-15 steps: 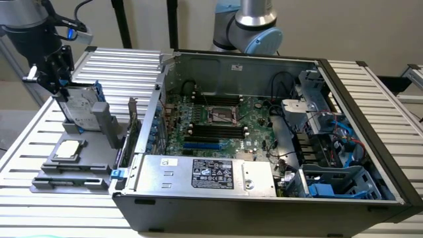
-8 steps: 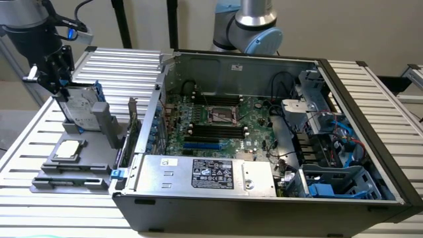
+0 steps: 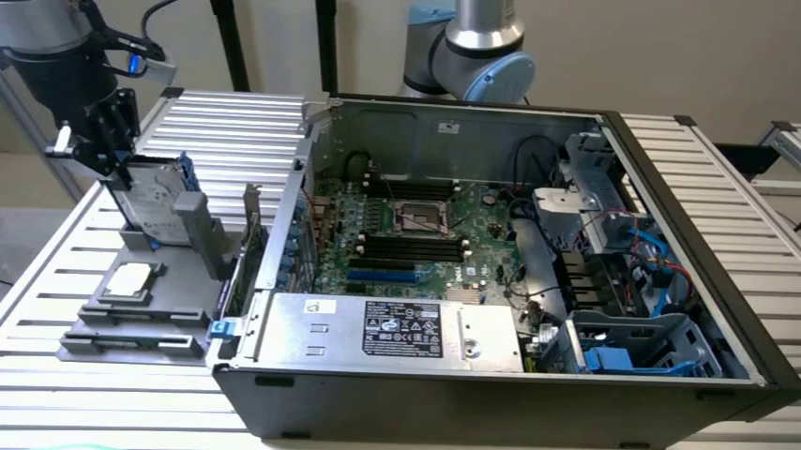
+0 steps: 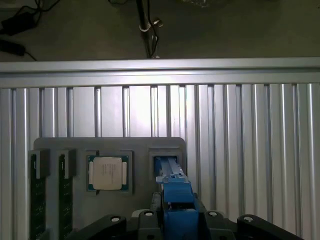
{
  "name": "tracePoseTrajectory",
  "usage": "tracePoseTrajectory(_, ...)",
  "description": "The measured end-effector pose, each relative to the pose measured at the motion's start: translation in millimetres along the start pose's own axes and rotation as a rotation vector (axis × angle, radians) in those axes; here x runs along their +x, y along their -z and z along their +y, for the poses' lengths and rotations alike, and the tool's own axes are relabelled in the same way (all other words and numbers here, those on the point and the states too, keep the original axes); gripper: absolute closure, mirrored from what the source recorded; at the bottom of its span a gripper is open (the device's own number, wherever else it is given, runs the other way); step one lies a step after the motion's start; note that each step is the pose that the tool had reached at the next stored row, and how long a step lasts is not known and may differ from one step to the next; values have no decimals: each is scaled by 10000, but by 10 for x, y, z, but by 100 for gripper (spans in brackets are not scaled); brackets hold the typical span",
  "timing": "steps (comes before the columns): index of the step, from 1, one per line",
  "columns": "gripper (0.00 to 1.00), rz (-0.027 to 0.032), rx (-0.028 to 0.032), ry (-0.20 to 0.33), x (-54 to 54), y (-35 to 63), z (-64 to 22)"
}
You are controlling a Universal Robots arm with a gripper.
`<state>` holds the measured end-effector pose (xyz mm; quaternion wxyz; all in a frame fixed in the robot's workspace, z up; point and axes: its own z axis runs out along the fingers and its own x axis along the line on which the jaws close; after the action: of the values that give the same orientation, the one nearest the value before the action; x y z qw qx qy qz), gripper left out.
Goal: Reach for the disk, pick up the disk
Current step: 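Pick up the disk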
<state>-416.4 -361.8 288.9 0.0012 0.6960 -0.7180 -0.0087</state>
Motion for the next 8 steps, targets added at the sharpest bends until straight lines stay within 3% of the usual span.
tracePoseTrajectory(8, 67, 1, 0, -1, 22, 1, 0)
